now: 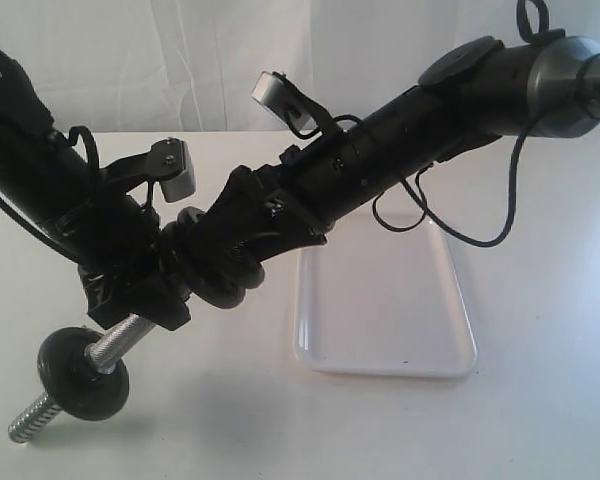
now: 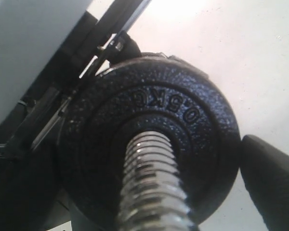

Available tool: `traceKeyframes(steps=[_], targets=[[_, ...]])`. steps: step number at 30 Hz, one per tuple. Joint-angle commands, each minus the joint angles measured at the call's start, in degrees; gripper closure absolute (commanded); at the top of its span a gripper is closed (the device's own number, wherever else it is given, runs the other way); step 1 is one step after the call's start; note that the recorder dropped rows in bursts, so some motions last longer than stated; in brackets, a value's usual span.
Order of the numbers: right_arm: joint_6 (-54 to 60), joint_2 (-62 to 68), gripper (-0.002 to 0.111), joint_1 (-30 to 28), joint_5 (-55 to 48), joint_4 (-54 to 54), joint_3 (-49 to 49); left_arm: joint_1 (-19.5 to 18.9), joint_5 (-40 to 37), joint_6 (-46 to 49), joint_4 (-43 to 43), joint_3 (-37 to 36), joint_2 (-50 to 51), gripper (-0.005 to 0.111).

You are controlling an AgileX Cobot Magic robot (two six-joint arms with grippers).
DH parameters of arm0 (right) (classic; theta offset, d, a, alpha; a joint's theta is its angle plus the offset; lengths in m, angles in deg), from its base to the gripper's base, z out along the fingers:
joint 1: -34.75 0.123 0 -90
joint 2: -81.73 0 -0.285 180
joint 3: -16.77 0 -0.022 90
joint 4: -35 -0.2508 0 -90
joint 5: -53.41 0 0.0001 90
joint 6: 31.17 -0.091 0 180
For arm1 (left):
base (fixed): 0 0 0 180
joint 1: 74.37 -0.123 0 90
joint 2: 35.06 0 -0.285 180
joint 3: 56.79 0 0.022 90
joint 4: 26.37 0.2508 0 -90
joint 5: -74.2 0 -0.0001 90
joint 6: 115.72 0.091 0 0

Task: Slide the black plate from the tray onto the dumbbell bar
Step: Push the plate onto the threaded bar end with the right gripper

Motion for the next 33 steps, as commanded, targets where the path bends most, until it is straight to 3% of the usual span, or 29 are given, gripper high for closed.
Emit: traceKeyframes(steps=[1, 33], targets=[[0.72, -0.54, 0.108, 1.34, -0.06, -3.48, 0.53, -0.02, -1.66, 0.10, -19.77, 1.84, -3.14, 0.107], [2.64, -0.54, 0.108, 2.71, -0.15, -3.70, 0.53, -0.02, -1.54, 0.10, -19.78, 1.84, -3.14, 0.107]])
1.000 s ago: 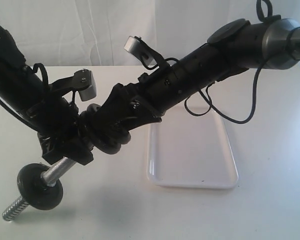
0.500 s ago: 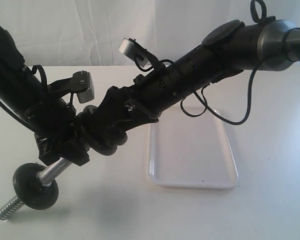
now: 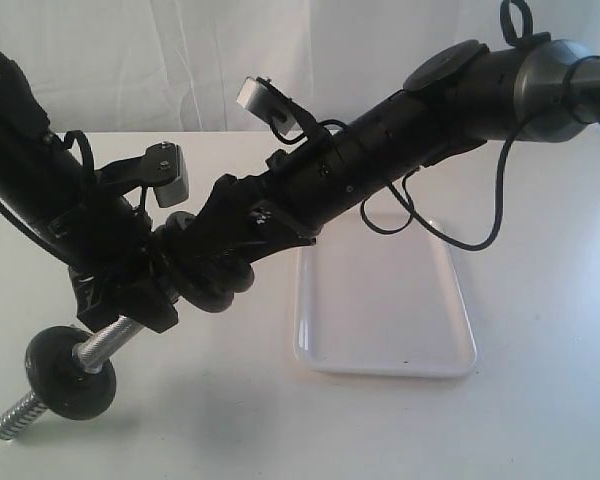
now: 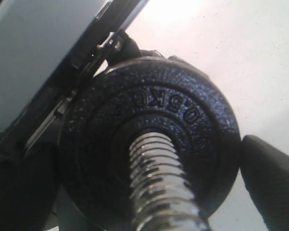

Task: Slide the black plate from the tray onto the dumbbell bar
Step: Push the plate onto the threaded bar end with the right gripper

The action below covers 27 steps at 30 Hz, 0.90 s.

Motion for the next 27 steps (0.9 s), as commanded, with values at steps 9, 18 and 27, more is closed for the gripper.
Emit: traceKeyframes(steps=[9, 18, 27], targets=[[2.75, -0.54, 0.100, 0.70, -3.18, -3.83, 0.53, 0.09, -1.44, 0.43, -22.68, 1.84, -3.14, 0.107], [2.75, -0.54, 0.080, 0.70, -1.07, -3.83, 0.53, 0.09, -1.44, 0.43, -22.68, 1.84, -3.14, 0.107], [3.78, -0.54, 0.051, 0.70, -0.69, -3.83, 0.53, 0.09, -1.22, 0.86, -22.68, 1.84, -3.14, 0.107]])
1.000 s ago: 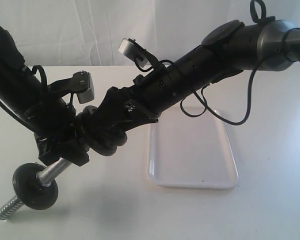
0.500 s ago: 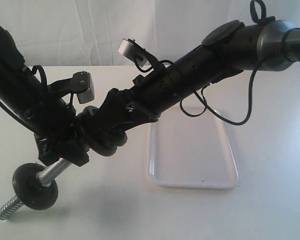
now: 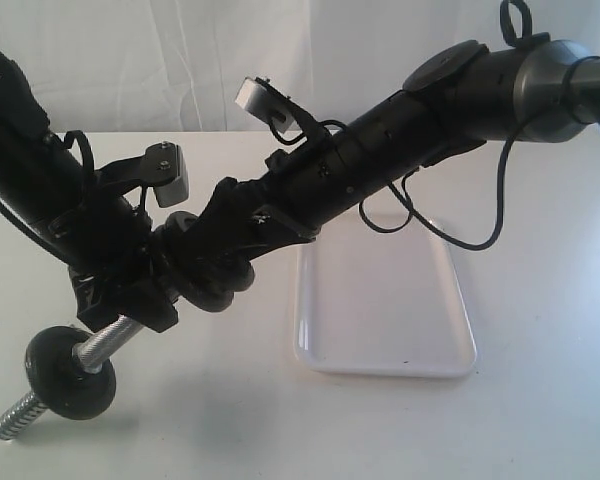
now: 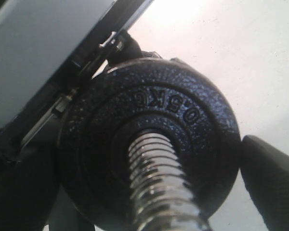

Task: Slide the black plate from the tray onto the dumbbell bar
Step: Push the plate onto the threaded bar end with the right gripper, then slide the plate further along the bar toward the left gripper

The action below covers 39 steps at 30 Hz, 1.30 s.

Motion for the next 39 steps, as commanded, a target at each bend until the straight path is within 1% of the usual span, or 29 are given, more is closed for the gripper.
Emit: traceKeyframes(steps=[1, 3, 5, 9, 16, 20, 39], targets=[[1.11, -0.61, 0.048, 0.70, -0.88, -3.83, 0.53, 0.09, -1.22, 0.86, -22.78, 1.84, -3.14, 0.107], [1.11, -0.61, 0.043, 0.70, -0.88, -3.83, 0.53, 0.09, -1.11, 0.78, -22.78, 1.84, -3.14, 0.107], [1.11, -0.61, 0.042, 0.70, -0.81, -3.83, 0.53, 0.09, -1.11, 0.89, -22.78, 1.84, -3.14, 0.107], [1.11, -1.12, 0.042, 0.57, 0.69, -3.88, 0.53, 0.09, -0.59, 0.88, -22.78, 1.84, -3.14, 0.107], [1.38, -4.60, 0.042, 0.38, 6.94, -3.88, 0.53, 0.09, 1.63, 1.87, -23.69, 1.84, -3.14, 0.107], [1.38, -5.72, 0.042, -0.05, 7.02, -2.99, 0.53, 0.09, 1.72, 2.83, -24.93, 1.84, -3.14, 0.107], [-0.17, -5.85, 0.042, -0.52, 9.18, -2.73, 0.53, 0.09, 1.85, 3.09, -24.94, 1.84, -3.14, 0.107]])
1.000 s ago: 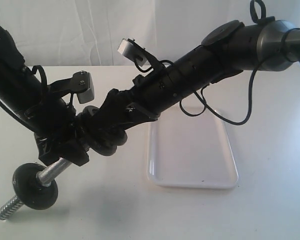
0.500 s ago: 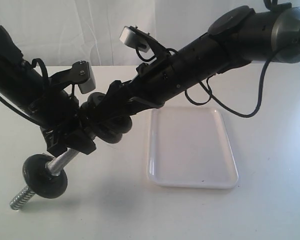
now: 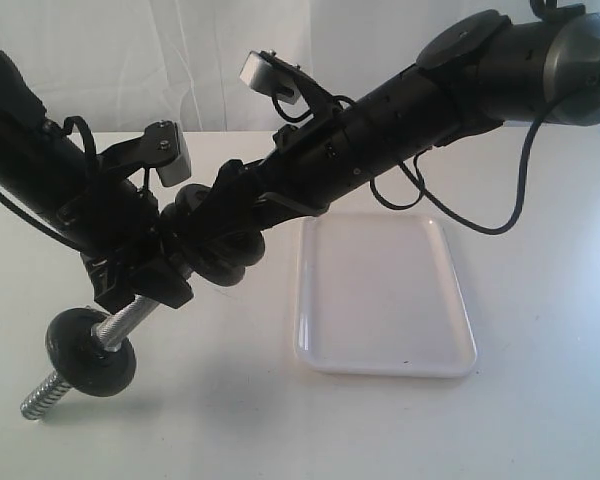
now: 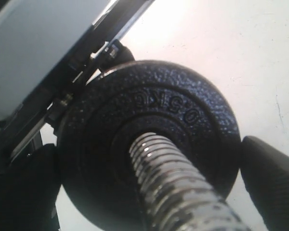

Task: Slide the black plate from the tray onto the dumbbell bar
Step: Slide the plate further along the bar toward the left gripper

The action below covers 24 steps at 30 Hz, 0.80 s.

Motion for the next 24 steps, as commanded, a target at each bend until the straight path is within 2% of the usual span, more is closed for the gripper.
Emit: traceKeyframes(steps=[1, 5, 9, 24], targets=[[-0.12, -1.74, 0.042, -0.49, 2.13, -6.00, 0.75, 0.45, -2.14, 0.88, -20.75, 1.73, -2.84, 0.107], [-0.22, -1.74, 0.042, -0.49, 1.86, -6.00, 0.75, 0.45, -2.24, 0.87, -20.75, 1.73, -2.84, 0.107], [-0.22, -1.89, 0.033, -0.49, -0.06, -5.38, 0.75, 0.45, -2.38, 0.87, -20.75, 1.73, -2.84, 0.107], [1.21, -5.40, 0.032, -0.49, 2.85, -5.22, 0.90, 0.45, -3.86, 3.85, -24.13, 1.73, -5.67, 0.107]])
